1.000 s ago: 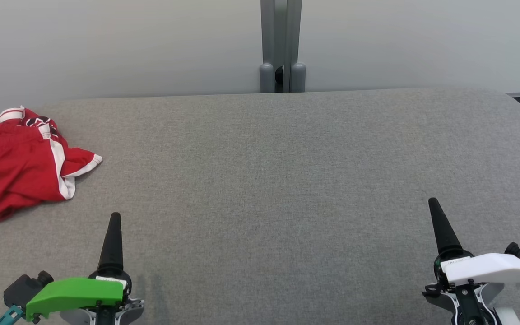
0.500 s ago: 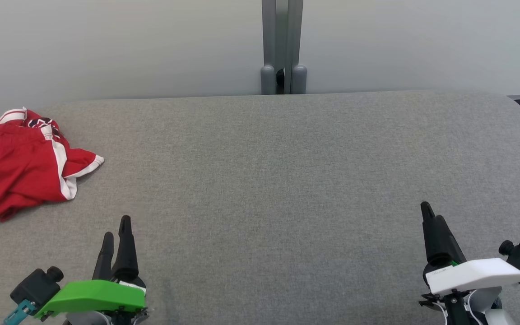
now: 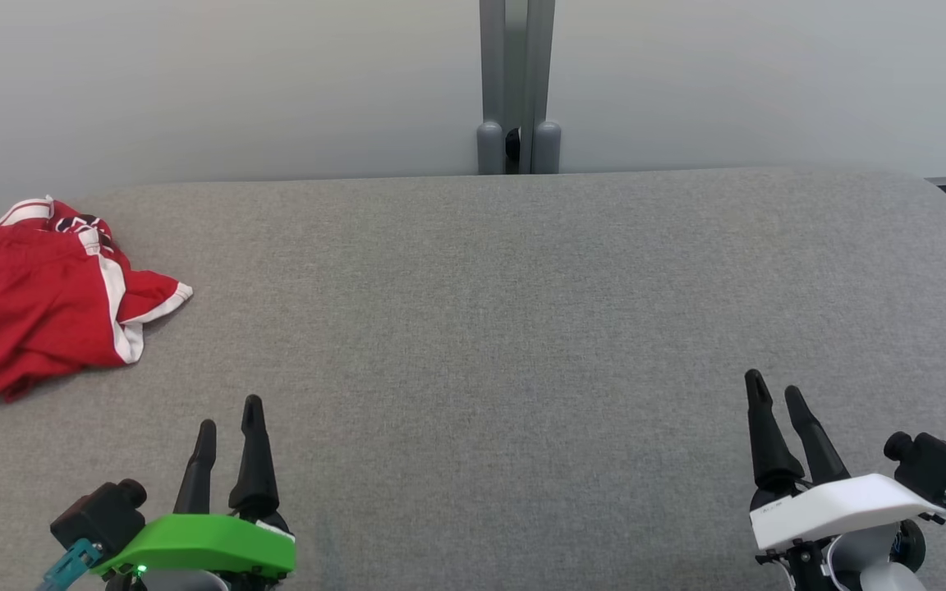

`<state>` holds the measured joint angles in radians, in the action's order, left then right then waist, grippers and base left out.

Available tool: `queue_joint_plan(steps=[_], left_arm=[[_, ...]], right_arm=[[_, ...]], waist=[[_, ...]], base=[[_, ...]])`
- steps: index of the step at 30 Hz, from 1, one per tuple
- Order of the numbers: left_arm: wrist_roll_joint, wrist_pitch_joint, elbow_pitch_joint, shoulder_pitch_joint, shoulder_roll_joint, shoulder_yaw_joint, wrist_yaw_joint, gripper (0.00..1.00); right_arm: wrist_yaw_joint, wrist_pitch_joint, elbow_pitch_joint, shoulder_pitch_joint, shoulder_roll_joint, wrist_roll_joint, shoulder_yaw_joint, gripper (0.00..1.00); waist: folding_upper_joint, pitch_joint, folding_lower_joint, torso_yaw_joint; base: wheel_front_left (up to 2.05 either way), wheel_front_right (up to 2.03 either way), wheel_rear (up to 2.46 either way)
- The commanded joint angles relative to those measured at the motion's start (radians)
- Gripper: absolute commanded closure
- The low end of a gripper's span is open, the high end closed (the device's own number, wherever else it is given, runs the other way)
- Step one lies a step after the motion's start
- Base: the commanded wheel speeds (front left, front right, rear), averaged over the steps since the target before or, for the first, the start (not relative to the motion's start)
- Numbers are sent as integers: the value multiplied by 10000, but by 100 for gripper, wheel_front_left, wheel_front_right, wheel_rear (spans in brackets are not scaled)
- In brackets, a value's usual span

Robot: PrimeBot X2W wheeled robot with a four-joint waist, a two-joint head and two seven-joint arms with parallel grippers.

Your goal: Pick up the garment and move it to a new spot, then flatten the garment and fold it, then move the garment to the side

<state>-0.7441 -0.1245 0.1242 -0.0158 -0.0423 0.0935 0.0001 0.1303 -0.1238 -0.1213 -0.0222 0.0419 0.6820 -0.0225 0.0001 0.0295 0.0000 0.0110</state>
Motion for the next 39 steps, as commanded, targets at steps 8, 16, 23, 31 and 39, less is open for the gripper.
queue_joint_plan(steps=[8,16,23,31,39], left_arm=[[1206,-283,-18,-150,-83,230,126,0],[1909,-477,124,-210,-90,368,190,0],[2477,-636,238,-278,-96,441,284,0],[2983,-826,490,-325,-100,572,358,0],[3295,-982,720,-376,-102,698,457,0]], right_arm=[[4,-289,166,-107,67,-1260,-167,0],[5,-490,106,-171,74,-2209,-228,0],[4,-651,52,-220,81,-2951,-273,0],[4,-825,-122,-278,87,-3720,-307,0],[5,-1003,-205,-320,94,-4394,-353,0]], waist=[[-1,27,0,28],[-1,54,0,52],[-1,79,0,66],[-1,125,0,100],[-1,153,0,116]], base=[[0,0,0],[0,0,0],[0,0,0],[0,0,0],[0,0,0]])
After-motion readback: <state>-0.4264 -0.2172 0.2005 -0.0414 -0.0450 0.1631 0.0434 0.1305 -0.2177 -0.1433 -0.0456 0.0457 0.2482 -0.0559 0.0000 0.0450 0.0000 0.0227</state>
